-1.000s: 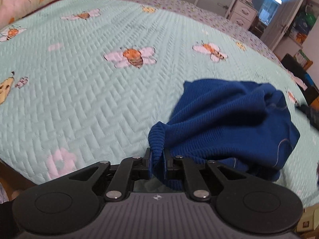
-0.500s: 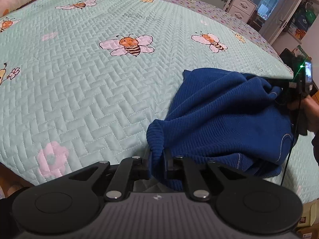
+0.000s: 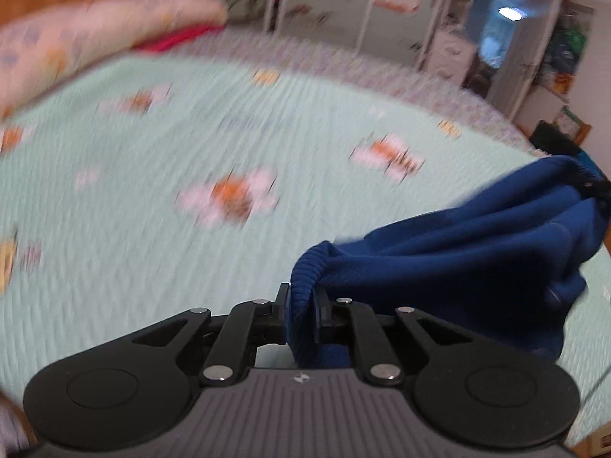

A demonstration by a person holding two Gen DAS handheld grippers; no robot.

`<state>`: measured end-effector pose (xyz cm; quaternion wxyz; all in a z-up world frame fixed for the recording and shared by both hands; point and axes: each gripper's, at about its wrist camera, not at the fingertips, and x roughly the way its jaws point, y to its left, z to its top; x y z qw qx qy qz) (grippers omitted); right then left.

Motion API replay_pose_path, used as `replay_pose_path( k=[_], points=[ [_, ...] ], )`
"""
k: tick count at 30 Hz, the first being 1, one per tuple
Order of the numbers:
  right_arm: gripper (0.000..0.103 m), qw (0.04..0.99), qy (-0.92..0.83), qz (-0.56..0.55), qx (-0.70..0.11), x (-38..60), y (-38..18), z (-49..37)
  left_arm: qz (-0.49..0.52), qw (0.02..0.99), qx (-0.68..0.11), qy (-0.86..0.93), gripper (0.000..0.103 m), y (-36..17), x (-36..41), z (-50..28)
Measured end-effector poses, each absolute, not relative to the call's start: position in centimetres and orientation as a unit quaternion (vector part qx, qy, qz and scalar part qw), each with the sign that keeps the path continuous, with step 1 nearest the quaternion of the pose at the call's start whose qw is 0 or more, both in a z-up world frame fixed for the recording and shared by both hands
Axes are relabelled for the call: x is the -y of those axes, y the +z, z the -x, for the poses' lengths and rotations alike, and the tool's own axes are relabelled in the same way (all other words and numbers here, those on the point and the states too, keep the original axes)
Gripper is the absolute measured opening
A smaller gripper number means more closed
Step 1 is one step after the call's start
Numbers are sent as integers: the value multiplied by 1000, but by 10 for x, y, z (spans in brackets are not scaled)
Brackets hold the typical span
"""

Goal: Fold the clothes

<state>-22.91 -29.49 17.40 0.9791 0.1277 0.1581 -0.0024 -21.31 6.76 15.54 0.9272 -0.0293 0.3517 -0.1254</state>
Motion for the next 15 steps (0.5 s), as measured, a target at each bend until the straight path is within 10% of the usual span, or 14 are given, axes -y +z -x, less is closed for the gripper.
replay_pose_path(
  k=[6,15],
  points=[
    [4,985,-110,-104,-78,328,206,326,-4,937,-288,-197,11,184,-4,206],
    [14,950,-170,-90,-247,350,125,393,-52,878,-399,-258,11,98,35,234]
  ],
)
